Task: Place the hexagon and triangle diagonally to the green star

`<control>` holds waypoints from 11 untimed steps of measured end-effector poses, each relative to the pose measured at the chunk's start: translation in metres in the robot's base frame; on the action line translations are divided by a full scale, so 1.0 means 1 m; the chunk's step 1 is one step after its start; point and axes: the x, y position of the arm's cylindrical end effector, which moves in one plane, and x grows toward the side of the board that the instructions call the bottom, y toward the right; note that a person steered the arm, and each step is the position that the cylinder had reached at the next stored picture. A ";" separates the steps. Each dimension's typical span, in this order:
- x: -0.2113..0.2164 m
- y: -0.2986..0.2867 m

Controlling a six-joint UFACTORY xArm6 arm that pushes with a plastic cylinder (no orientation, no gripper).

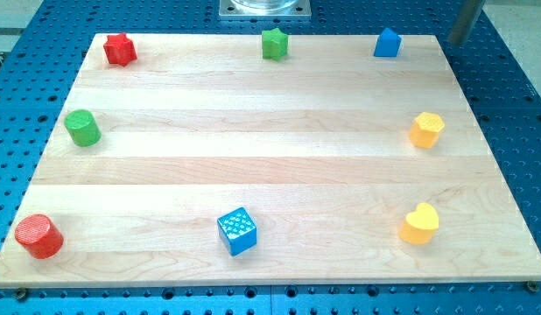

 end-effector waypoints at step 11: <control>0.086 -0.256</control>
